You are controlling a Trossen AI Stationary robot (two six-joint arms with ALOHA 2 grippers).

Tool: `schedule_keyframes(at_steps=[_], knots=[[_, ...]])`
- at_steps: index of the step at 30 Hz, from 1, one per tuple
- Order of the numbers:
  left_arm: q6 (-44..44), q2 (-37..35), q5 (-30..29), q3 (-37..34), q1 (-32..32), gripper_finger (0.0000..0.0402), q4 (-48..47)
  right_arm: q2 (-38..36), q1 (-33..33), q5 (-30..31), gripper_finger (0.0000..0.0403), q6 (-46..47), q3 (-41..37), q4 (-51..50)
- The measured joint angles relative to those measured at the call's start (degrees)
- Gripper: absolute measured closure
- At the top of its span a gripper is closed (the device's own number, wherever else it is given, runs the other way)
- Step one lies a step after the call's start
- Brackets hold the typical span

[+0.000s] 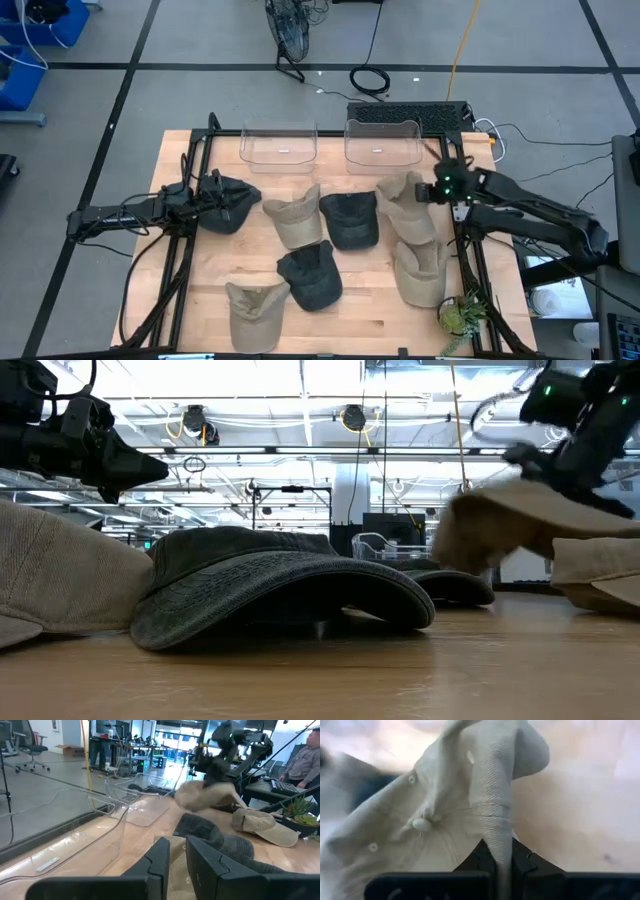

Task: Pick & Place hat
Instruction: Put the brown cap into the right transparent bin

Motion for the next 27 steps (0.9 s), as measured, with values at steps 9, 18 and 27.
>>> schedule_keyframes(at_steps=[9, 18, 27], knots=[[0.0, 0.0, 0.0, 0.0, 0.0, 0.0334, 0.0, -3.3, 2.1, 8.6, 0.0400, -1.4, 7.4, 8.7], [0.0, 0.0, 0.0, 0.0, 0.0, 0.0334, 0.0, 6.9, 5.3, 31.3, 0.0400, -10.2, 7.4, 32.1], [0.0, 0.0, 0.0, 0.0, 0.0, 0.0334, 0.0, 24.4, 5.5, 56.3, 0.0400, -21.8, 6.5, 57.3]])
